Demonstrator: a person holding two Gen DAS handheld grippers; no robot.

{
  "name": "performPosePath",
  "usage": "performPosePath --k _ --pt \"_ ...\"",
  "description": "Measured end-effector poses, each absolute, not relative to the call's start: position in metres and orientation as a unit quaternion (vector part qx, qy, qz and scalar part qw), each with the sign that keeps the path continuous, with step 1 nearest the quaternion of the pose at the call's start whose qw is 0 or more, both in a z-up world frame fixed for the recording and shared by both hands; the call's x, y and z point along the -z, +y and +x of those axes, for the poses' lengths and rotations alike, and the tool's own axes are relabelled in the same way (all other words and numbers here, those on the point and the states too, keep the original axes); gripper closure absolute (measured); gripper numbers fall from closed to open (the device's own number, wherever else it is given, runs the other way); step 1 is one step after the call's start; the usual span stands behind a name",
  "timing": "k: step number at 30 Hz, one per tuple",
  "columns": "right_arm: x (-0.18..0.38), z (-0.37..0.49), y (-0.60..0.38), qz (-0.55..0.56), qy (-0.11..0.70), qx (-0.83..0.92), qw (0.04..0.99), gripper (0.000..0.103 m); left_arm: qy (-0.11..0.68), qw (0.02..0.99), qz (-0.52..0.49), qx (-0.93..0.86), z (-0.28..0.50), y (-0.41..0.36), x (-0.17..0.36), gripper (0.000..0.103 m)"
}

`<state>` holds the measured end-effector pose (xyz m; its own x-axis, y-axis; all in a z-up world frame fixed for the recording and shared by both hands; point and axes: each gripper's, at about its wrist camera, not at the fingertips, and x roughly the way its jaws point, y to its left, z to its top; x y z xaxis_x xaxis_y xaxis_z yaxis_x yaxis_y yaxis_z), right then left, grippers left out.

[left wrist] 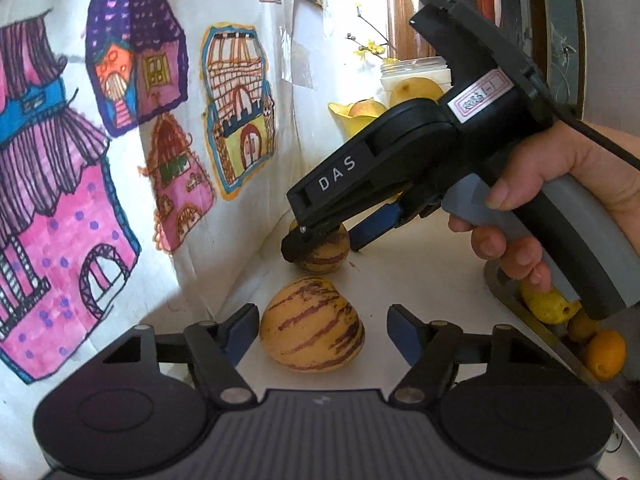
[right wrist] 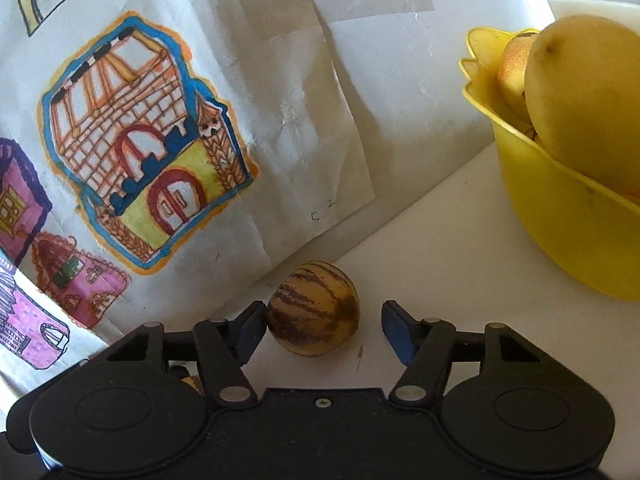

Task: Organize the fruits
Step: 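Close the left gripper on a striped pepino while the right gripper closes on the other pepino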

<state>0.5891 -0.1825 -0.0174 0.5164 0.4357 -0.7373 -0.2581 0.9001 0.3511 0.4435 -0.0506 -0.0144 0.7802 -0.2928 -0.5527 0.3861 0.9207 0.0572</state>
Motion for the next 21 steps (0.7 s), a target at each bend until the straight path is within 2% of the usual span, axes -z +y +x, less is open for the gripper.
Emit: performPosePath --k 3,6,7,21 --pt "0.017 0.587 -0.181 0.095 0.449 -0.201 0.865 0.040 0.281 0.941 0.080 0.174 0.444 -0.049 0.016 0.032" --pt "0.012 0.584 -0.183 0.092 0.447 -0.206 0.865 0.047 0.284 0.942 0.069 0.165 0.448 -0.044 0.017 0.040" --pt "0.014 0.585 -0.183 0.092 0.448 -0.210 0.864 0.052 0.286 0.942 0.063 0.162 0.451 -0.042 0.017 0.042" --pt "0.016 0.584 -0.177 0.097 0.445 -0.210 0.865 0.053 0.298 0.942 0.013 0.155 0.445 -0.028 0.015 0.044"
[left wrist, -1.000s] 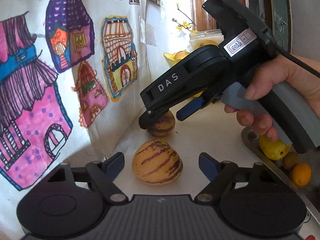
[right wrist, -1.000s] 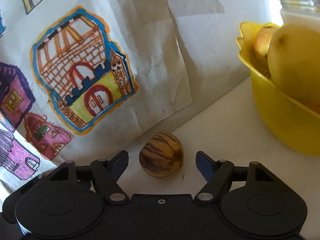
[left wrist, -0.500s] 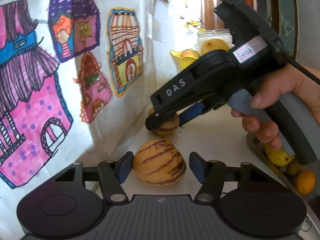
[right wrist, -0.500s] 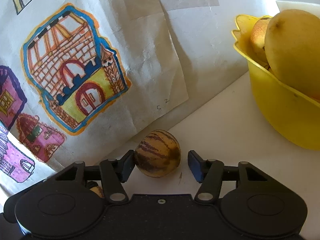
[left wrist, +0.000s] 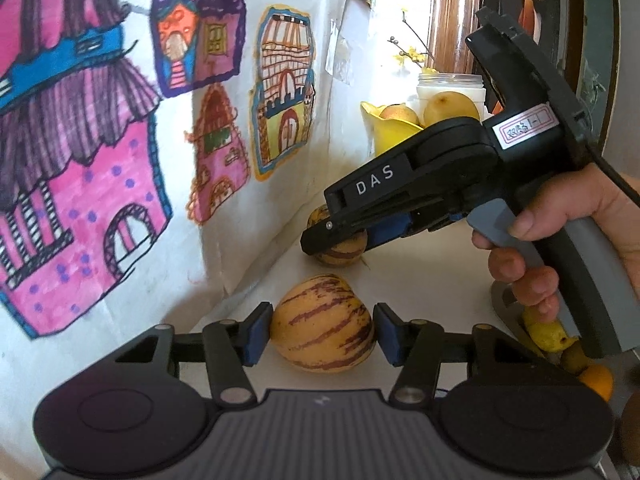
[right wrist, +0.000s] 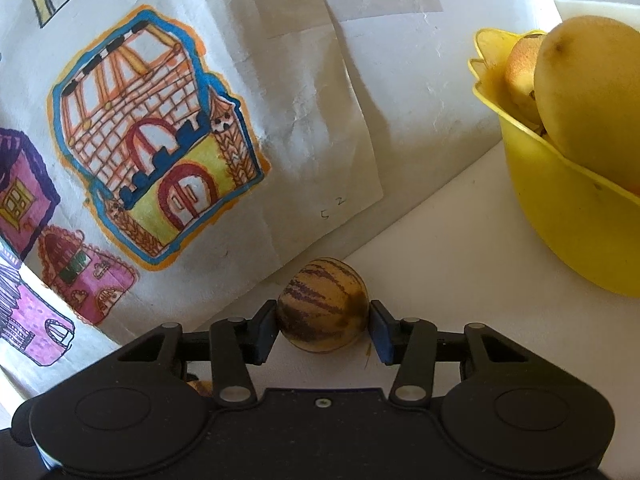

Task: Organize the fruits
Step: 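Close the left gripper on a striped pepino while the right gripper closes on the other pepino, then carry the pepino with the left tool while the right tool carries its pepino to the tray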

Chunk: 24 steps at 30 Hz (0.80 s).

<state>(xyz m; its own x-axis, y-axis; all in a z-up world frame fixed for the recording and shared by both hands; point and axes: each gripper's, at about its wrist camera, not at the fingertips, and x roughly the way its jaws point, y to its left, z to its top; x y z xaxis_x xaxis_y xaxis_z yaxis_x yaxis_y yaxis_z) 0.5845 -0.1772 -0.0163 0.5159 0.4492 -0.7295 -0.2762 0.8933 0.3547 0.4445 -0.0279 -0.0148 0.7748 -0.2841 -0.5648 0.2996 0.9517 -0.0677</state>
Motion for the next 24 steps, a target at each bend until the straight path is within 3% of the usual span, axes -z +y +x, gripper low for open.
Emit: performPosePath --k 24 --pt "-0.037 0.501 -0.225 0.139 0.417 -0.251 0.862 0.054 0.291 0.940 -0.030 0.178 0.383 -0.032 -0.010 0.044"
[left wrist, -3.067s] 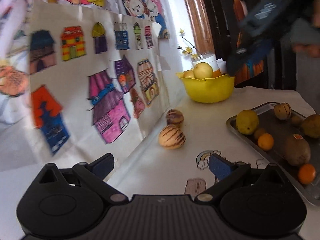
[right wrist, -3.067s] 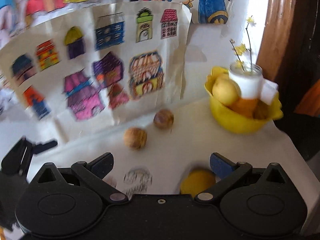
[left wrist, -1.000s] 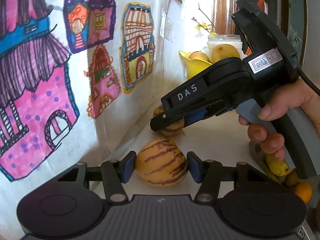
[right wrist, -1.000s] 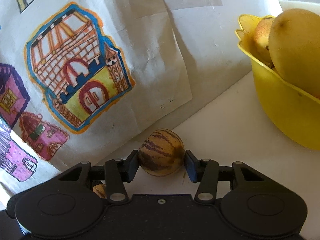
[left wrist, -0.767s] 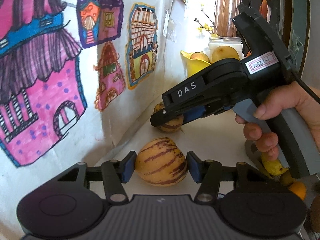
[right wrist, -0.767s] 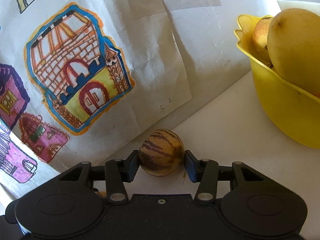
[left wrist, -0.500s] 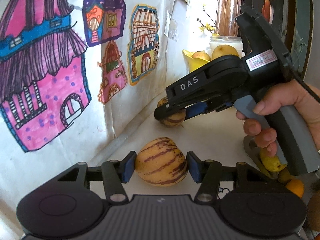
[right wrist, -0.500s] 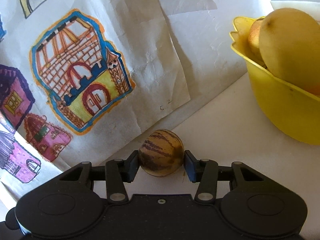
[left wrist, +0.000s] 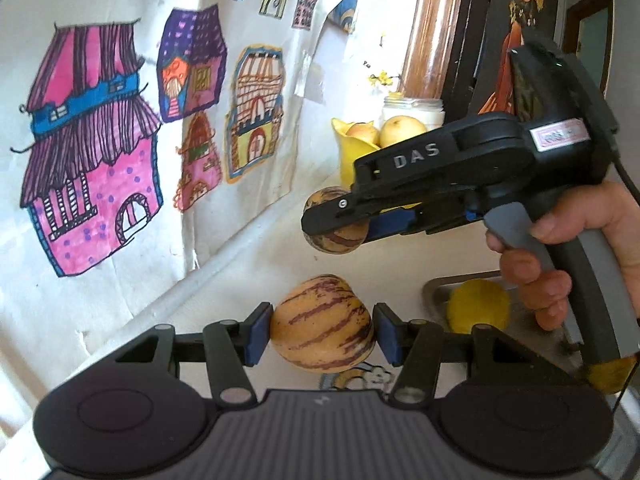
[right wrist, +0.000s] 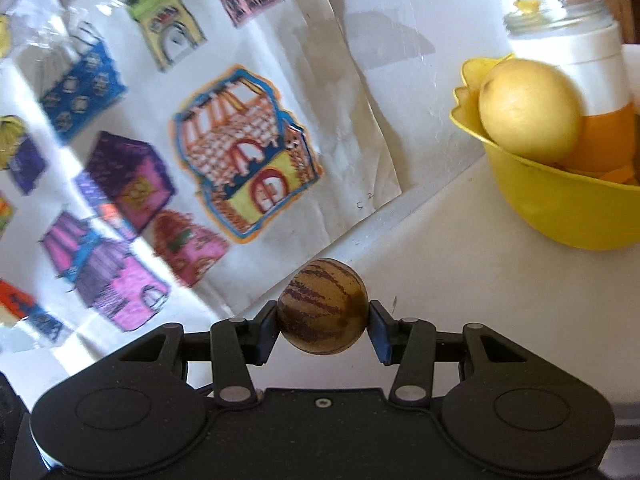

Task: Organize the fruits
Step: 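Carry the pepino with the left tool while the right tool carries its pepino to the tray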

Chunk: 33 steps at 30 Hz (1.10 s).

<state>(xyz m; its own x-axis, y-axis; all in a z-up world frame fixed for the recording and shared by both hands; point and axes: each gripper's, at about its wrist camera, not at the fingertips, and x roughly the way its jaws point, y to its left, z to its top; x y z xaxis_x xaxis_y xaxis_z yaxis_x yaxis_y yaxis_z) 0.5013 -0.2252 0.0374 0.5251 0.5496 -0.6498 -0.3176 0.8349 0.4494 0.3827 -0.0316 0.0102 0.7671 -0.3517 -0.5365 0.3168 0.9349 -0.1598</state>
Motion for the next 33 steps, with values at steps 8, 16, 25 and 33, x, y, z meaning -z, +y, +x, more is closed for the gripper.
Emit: performPosePath --k 8,16,25,33 --pt "-0.069 0.452 -0.250 0.143 0.391 -0.257 0.872 0.054 0.284 0.942 -0.019 0.180 0.346 -0.044 -0.033 0.044" --pt "-0.095 0.394 -0.282 0.154 0.363 -0.252 0.884 0.054 0.269 0.944 -0.011 0.190 0.309 -0.061 -0.060 0.044" --pt "-0.111 0.323 -0.323 0.163 0.341 -0.237 0.895 0.054 0.257 0.941 -0.014 0.219 0.264 -0.088 -0.076 0.044" --pt "-0.107 0.268 -0.357 0.159 0.337 -0.216 0.902 0.054 0.264 0.933 -0.035 0.243 0.229 -0.107 -0.068 0.044"
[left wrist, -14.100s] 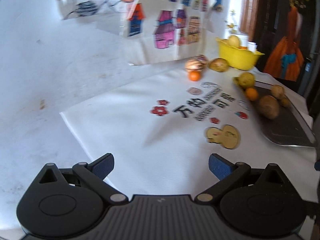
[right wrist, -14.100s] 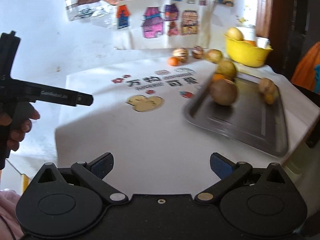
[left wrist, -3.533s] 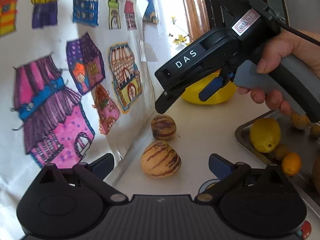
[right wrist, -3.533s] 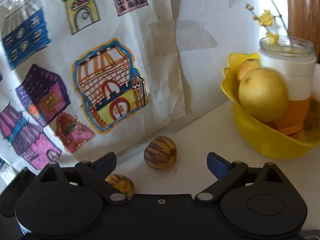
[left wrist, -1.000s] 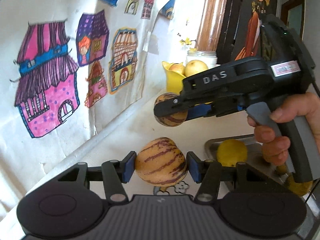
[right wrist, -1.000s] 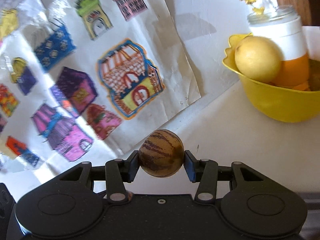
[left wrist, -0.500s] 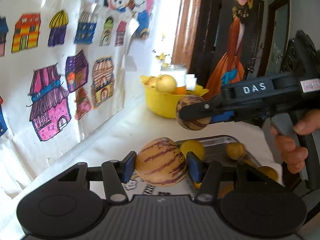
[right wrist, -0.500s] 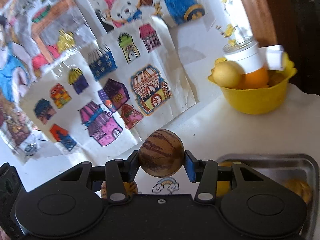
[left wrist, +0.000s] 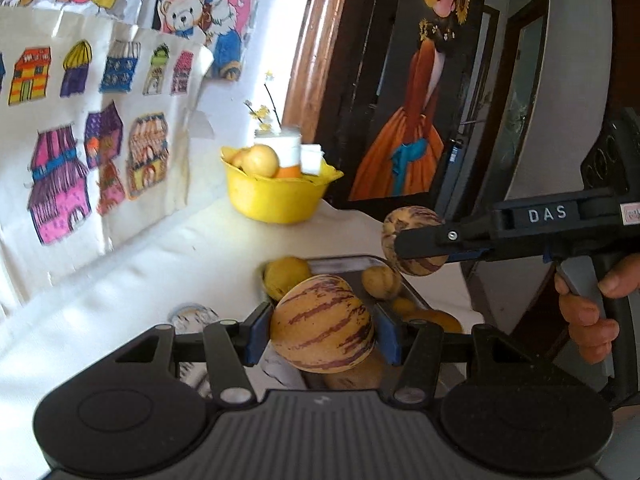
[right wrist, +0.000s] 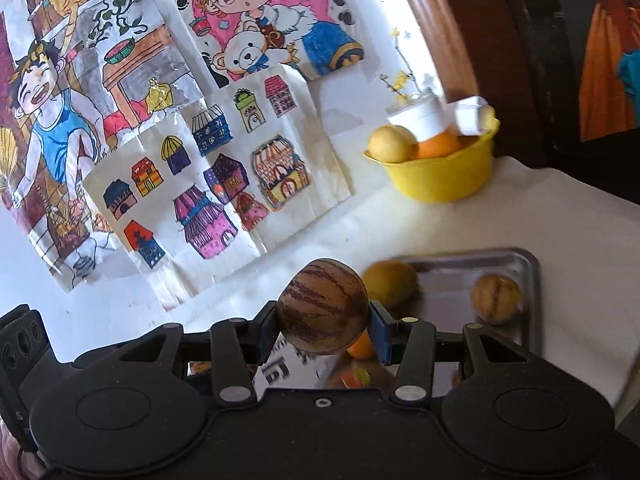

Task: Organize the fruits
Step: 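Carry the pepino with the left tool while the right tool carries its pepino to the tray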

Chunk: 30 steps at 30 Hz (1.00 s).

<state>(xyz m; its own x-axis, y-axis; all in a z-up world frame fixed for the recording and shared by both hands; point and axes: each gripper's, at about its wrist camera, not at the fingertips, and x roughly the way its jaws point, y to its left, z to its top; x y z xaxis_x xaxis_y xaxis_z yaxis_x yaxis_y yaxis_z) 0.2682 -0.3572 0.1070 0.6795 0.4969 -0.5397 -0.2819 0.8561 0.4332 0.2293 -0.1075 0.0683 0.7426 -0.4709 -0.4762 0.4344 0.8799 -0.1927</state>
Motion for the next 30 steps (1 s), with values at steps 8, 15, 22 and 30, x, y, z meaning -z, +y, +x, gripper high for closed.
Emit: performPosePath --k 8,15,22,30 --pt "-0.089 0.222 -0.383 0.146 0.326 -0.188 0.915 0.054 0.279 0.926 -0.042 0.253 0.202 -0.126 -0.047 0.044" --pt "-0.069 0.195 -0.396 0.126 0.310 -0.171 0.927 0.054 0.291 0.922 -0.052 0.250 0.210 -0.136 -0.045 0.044" --pt "-0.046 0.180 -0.405 0.110 0.308 -0.162 0.931 0.054 0.298 0.919 -0.042 0.255 0.221 -0.154 -0.045 0.044" --pt "-0.026 0.167 -0.404 0.080 0.297 -0.156 0.939 0.054 0.297 0.915 -0.035 0.270 0.237 -0.179 -0.039 0.044"
